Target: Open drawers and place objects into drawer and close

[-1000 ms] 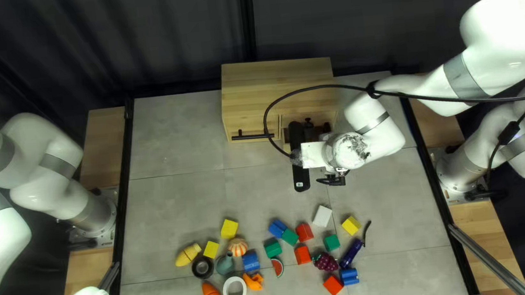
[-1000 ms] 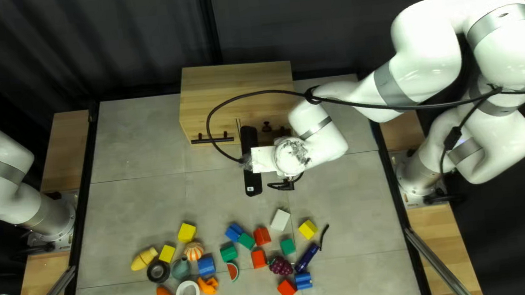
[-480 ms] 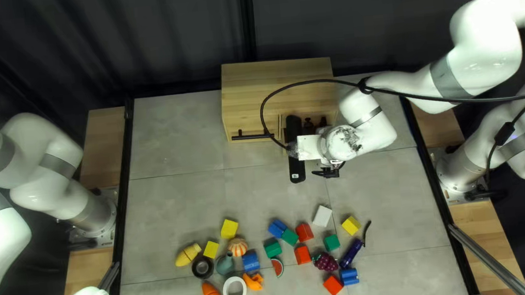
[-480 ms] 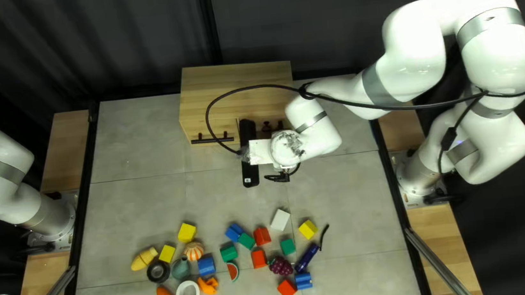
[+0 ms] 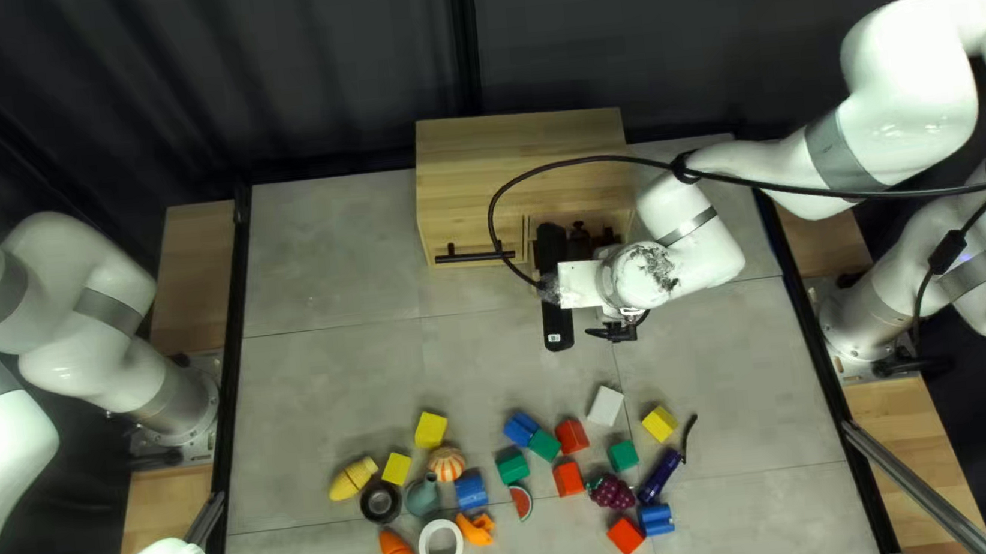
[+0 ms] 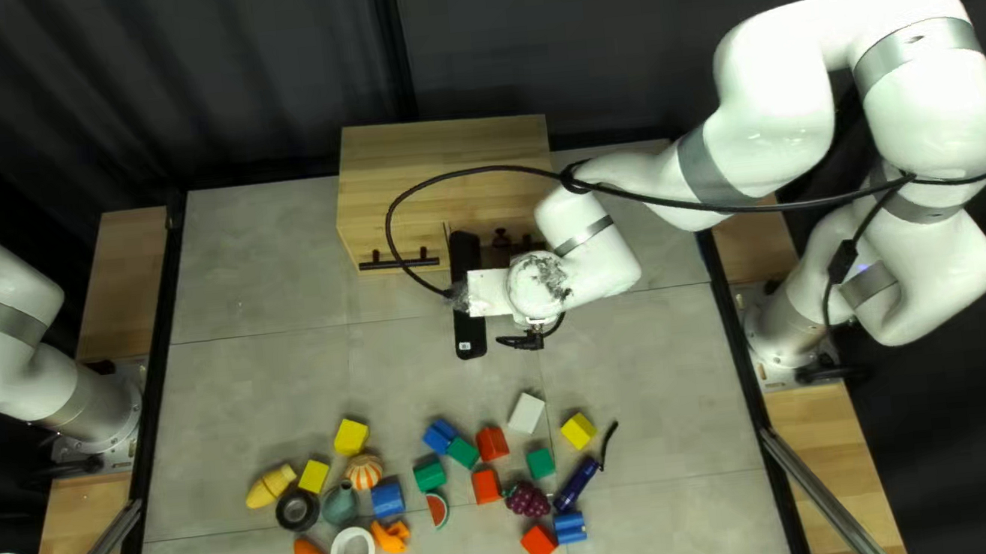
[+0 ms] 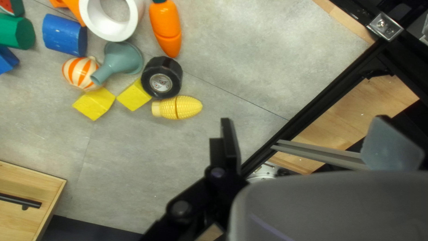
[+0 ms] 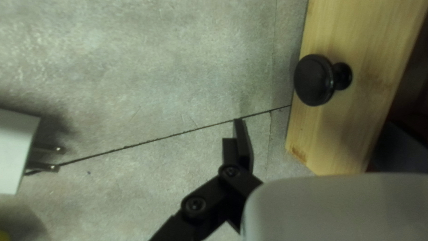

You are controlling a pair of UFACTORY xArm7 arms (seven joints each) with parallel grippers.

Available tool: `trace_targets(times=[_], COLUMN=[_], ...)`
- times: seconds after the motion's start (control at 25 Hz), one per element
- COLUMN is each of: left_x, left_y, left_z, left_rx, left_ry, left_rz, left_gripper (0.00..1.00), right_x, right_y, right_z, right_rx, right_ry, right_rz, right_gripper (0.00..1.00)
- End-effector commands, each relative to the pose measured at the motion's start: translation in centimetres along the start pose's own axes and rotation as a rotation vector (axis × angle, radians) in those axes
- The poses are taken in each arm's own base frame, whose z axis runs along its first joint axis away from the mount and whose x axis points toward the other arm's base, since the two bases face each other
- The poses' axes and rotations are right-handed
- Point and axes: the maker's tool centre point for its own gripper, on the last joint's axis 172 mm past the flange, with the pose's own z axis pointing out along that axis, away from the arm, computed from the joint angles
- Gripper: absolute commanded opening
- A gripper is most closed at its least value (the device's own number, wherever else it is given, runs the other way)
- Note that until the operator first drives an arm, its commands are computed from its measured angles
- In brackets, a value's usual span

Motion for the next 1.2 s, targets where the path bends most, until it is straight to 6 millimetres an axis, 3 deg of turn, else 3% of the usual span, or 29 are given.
trace_targets(times=[0.04, 0.8, 1.2], left_x=[0.0, 0.0, 0.0], left_y=[0.0, 0.0, 0.0], left_z=[0.0, 0.0, 0.0], left_rx=[0.000, 0.000, 0.000], left_ry=[0.000, 0.000, 0.000], left_rz=[0.000, 0.000, 0.000], left_gripper=[1.00, 1.00, 1.00], right_x=[-0.1, -0.3, 0.2], right_y=[-0.4, -2.5, -1.6], right_z=[-0.4, -1.9, -2.0], right_rx=[0.002, 0.013, 0.000], right_ry=[0.002, 0.017, 0.021], right_rz=[-0.001, -0.006, -0.009], right_gripper=[1.00, 1.00, 1.00])
